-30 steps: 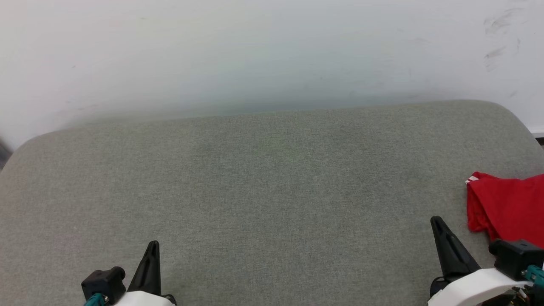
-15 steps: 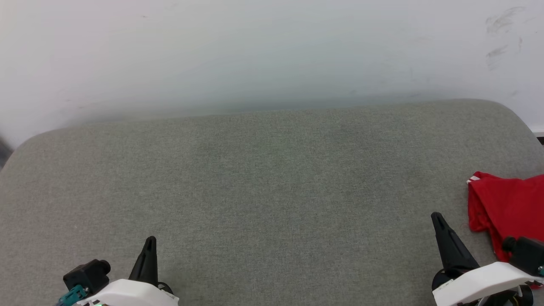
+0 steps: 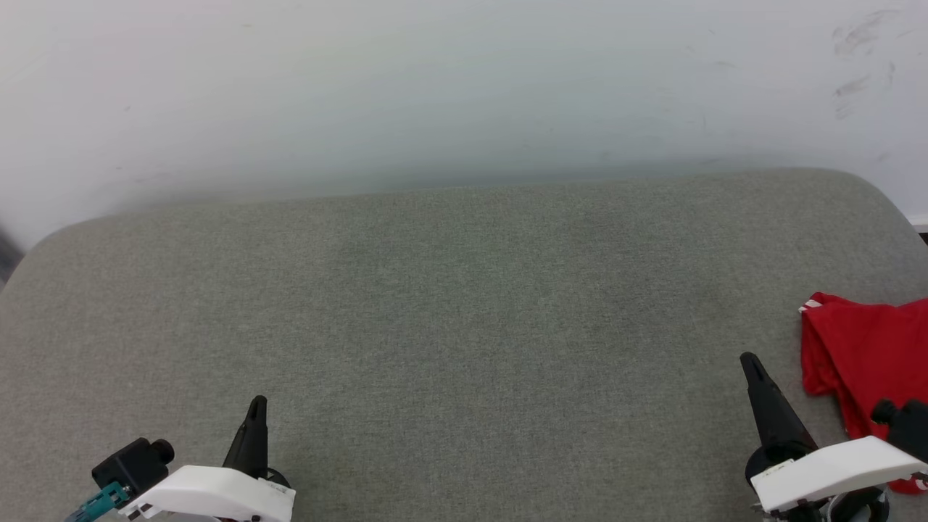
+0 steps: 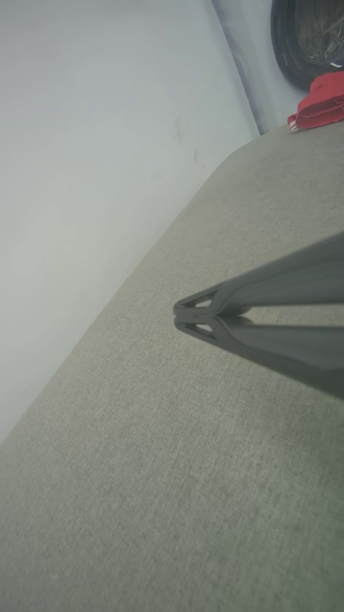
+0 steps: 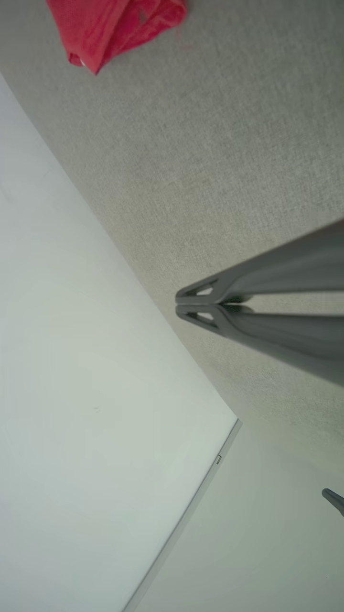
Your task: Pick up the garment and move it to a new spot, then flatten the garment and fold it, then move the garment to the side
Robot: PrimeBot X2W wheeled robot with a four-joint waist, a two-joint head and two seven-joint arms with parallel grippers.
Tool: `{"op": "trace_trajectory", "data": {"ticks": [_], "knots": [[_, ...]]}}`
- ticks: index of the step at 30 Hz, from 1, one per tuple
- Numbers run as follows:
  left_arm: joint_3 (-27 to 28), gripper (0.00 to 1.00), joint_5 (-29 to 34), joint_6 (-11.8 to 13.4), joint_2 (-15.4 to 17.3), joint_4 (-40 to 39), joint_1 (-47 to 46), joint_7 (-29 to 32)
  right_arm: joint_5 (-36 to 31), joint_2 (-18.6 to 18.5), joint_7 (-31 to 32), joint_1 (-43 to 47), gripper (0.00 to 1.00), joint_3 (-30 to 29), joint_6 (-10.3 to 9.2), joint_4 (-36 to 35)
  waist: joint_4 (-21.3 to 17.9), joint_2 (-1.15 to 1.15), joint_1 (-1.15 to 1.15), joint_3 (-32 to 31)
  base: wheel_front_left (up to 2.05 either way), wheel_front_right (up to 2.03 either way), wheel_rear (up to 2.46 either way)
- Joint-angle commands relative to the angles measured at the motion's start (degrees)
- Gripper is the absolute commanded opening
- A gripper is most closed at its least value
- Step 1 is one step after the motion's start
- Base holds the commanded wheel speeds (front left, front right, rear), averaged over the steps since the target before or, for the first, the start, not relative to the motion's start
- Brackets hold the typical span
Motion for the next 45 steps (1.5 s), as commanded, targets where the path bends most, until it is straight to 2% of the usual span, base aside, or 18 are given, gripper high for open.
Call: {"op": "trace_trajectory", "data": {"ticks": [1,14,45], "knots": [[0.7,0.00,-2.0,-0.6,-0.1,-0.4,-1.8,0.5,2.4,-0.5,0.1,-1.7,0.00,-0.2,0.00,-0.1,0.0,0.00,0.00,0.0,0.00,0.00,0.00],[2.6,0.00,-10.3,-2.1,-1.2,0.3,-3.0,2.9,12.0,-0.5,0.4,-3.1,0.00,-0.7,0.00,2.2,0.2,0.00,0.00,0.2,0.00,0.00,0.00],[6.2,0.00,-26.0,-5.1,-3.4,1.7,-5.2,7.6,29.9,-0.4,1.1,-5.7,0.00,-2.0,0.00,6.6,0.6,0.00,0.00,0.7,0.00,0.00,0.00]]}}
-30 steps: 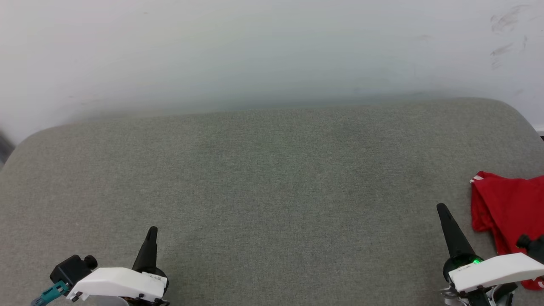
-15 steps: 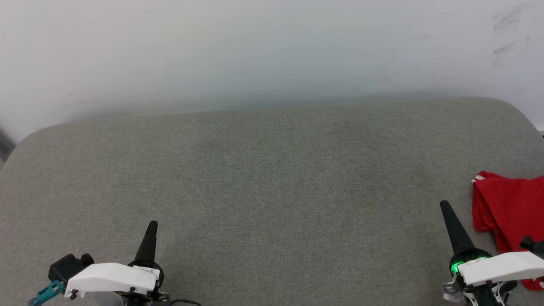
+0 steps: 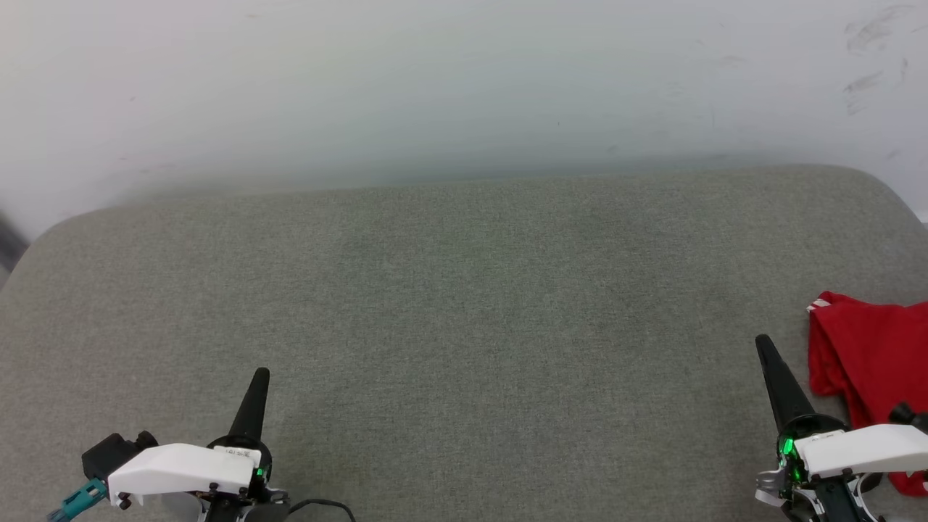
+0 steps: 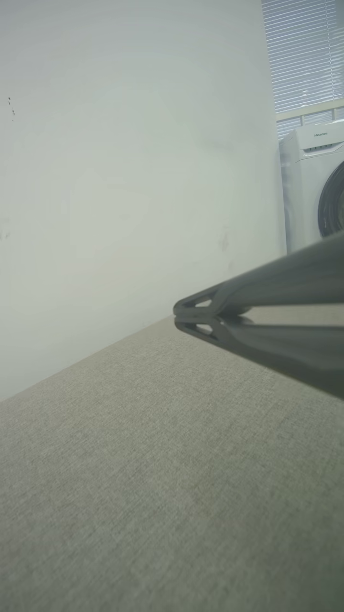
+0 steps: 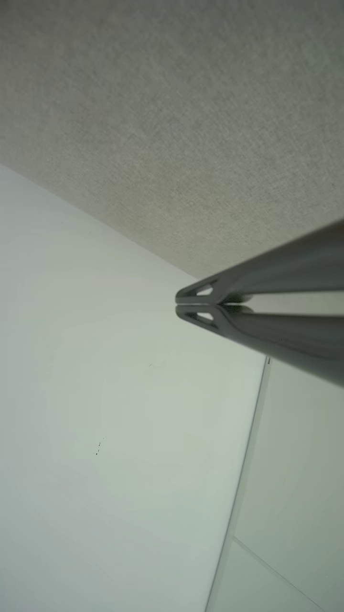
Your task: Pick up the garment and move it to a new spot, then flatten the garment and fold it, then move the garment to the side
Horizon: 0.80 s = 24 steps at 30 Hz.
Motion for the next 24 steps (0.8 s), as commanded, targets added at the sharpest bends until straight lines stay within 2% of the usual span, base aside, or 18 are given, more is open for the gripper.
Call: {"op": "trace_trajectory", "data": {"ticks": [1,24], "knots": [[0.5,0.00,-1.1,-0.6,-0.1,-0.2,-1.4,0.4,1.4,-0.2,0.0,-1.2,0.00,-0.2,0.01,0.0,0.0,0.00,0.00,0.0,0.00,0.00,0.00],[2.7,0.00,-10.6,-2.4,-1.4,0.7,-2.6,3.3,12.1,0.0,0.7,-2.8,0.00,-1.1,0.01,2.7,0.3,0.00,0.00,0.4,0.00,0.00,0.00]]}}
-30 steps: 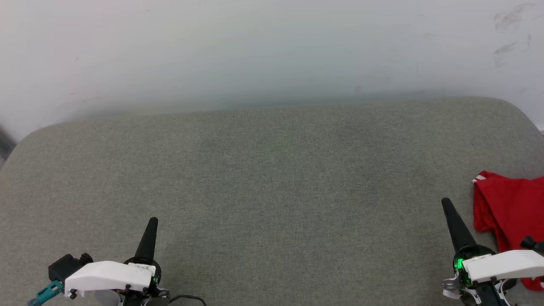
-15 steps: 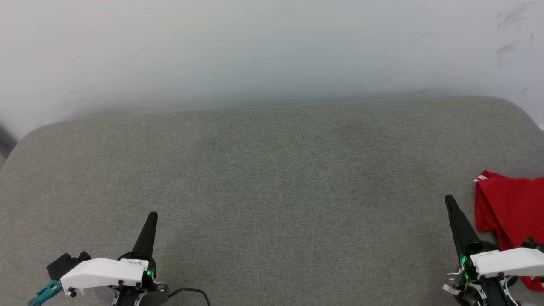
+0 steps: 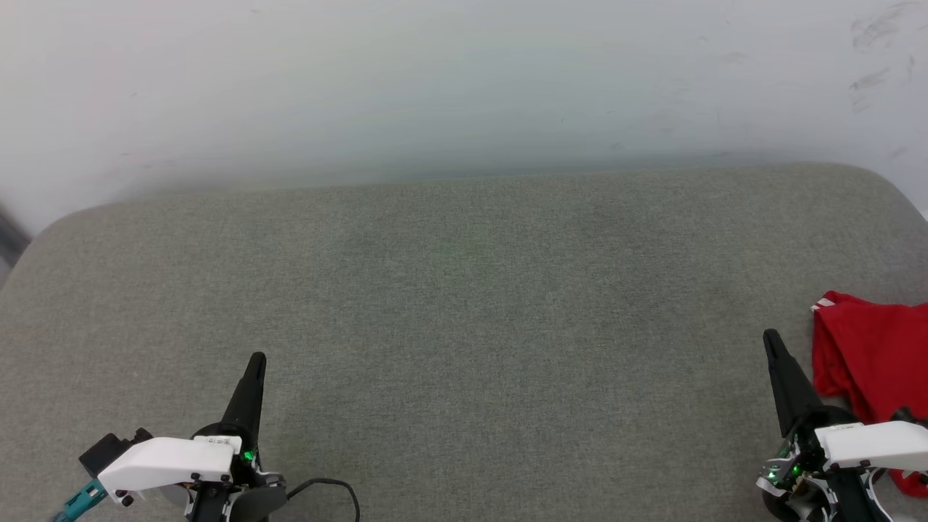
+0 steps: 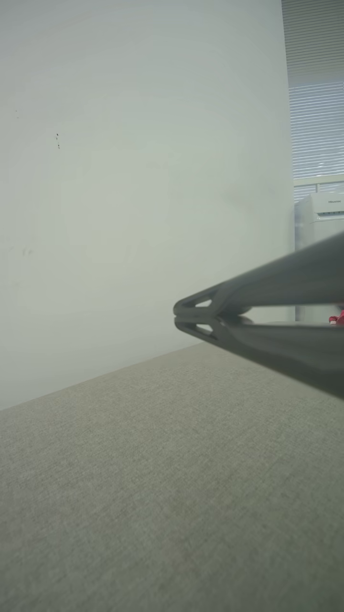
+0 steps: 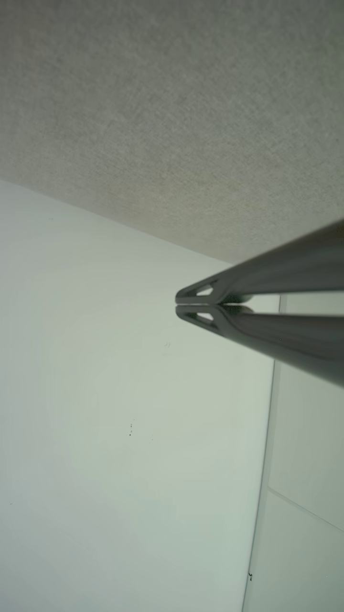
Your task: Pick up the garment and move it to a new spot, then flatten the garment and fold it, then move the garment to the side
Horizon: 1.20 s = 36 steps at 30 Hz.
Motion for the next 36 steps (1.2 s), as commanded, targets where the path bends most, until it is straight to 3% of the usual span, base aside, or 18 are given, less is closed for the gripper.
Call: {"op": "trace_trajectory", "data": {"ticks": [1,19,36], "knots": [[0.5,0.00,-1.1,-0.5,-0.1,0.0,-0.9,0.4,1.4,0.0,0.1,-1.1,0.00,-0.1,0.01,0.2,0.0,0.00,0.00,0.0,0.00,0.00,0.00],[1.9,0.00,-7.4,-1.6,-1.0,0.6,-1.7,2.3,8.4,0.2,0.5,-2.2,0.00,-0.8,0.00,2.0,0.3,0.00,0.00,0.3,0.00,0.00,0.00],[1.8,0.00,-7.4,-1.6,-1.1,0.6,-1.7,2.3,8.1,0.4,0.8,-2.1,0.00,-1.0,0.00,2.0,0.3,0.00,0.00,0.3,0.00,0.00,0.00]]}}
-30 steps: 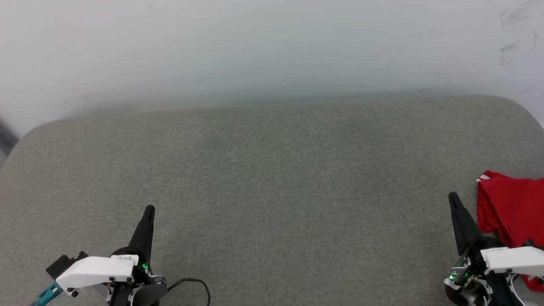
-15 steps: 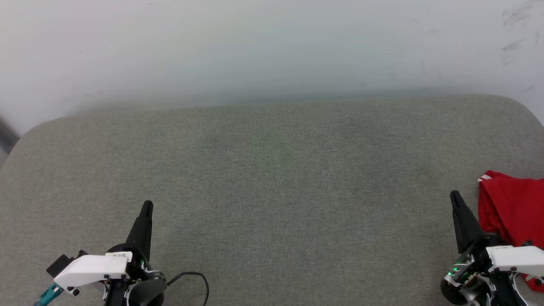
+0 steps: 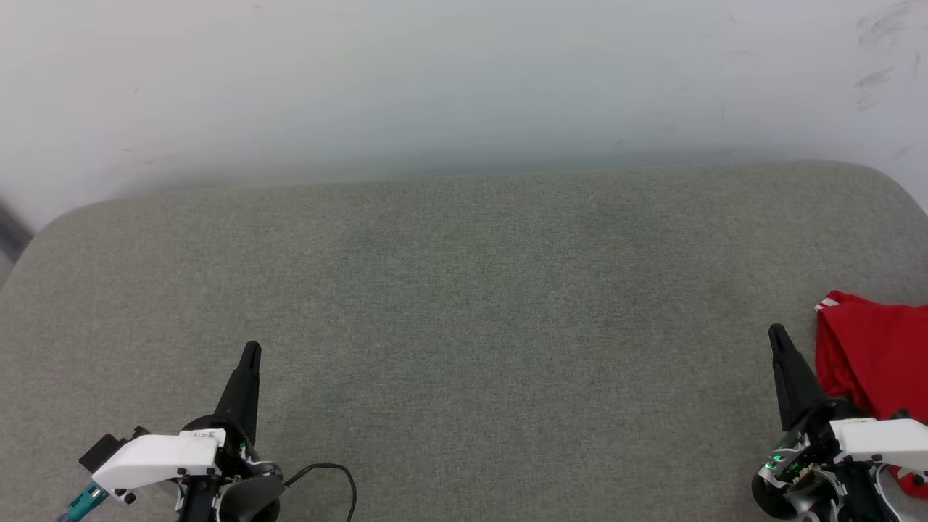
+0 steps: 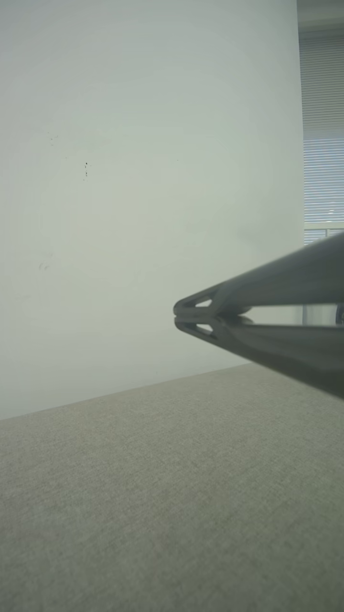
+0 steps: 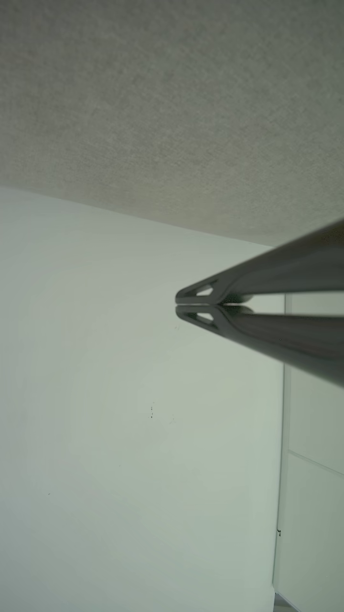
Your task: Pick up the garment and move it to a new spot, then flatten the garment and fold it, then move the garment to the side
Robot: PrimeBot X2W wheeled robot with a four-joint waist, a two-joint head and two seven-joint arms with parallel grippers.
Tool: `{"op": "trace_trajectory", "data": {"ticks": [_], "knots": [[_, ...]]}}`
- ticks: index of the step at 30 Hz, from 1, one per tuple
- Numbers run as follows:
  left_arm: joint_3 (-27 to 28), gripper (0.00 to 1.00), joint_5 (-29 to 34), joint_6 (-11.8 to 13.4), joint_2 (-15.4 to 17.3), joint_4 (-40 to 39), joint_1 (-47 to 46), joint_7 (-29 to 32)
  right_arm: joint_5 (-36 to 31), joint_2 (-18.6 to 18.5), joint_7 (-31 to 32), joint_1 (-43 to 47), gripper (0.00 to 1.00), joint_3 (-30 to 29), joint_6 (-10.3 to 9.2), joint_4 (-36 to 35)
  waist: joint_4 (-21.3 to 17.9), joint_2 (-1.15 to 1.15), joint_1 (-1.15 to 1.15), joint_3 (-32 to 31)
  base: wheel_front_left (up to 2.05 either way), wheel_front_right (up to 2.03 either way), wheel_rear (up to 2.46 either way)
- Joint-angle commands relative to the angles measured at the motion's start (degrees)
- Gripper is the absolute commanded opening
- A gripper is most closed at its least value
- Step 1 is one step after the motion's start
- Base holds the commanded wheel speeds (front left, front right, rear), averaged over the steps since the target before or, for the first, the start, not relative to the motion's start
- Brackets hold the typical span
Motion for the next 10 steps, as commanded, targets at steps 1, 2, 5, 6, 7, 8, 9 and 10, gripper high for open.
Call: {"op": "trace_trajectory", "data": {"ticks": [1,2,5,6,7,8,9,10], "knots": [[0.1,0.00,0.0,-0.2,-0.1,0.1,-0.5,0.2,-0.2,0.1,0.2,-0.6,0.00,-0.1,0.00,0.0,0.0,0.00,0.00,0.0,0.00,0.00,0.00],[0.1,0.00,0.0,-0.2,-0.1,0.0,-0.5,0.2,-0.2,0.2,0.2,-0.6,0.00,-0.1,0.00,0.0,0.0,0.00,0.00,0.0,0.00,0.00,0.00],[0.1,0.00,0.0,-0.2,-0.1,0.0,-0.5,0.2,-0.3,0.2,0.3,-0.6,0.00,-0.1,0.00,0.0,0.0,0.00,0.00,0.0,0.00,0.00,0.00],[0.1,0.00,0.0,-0.2,-0.1,0.0,-0.5,0.2,-0.3,0.2,0.2,-0.6,0.00,-0.1,0.00,0.0,0.0,0.00,0.00,0.0,0.00,0.00,0.00],[0.1,0.00,0.0,-0.2,-0.1,0.0,-0.5,0.2,-0.3,0.2,0.2,-0.6,0.00,-0.1,0.00,0.0,0.0,0.00,0.00,0.0,0.00,0.00,0.00],[0.1,0.00,0.0,-0.2,-0.1,0.0,-0.5,0.2,-0.3,0.2,0.2,-0.6,0.00,-0.2,0.00,0.0,0.0,0.00,0.00,0.0,0.00,0.00,0.00],[0.1,0.00,0.0,-0.2,-0.1,0.0,-0.5,0.2,-0.3,0.2,0.2,-0.6,0.00,-0.2,0.00,0.0,0.0,0.00,0.00,0.0,0.00,0.00,0.00],[0.2,0.00,0.0,-0.2,-0.1,0.0,-0.5,0.2,-0.3,0.2,0.3,-0.6,0.00,-0.2,0.00,0.0,0.0,0.00,0.00,0.0,0.00,0.00,0.00]]}}
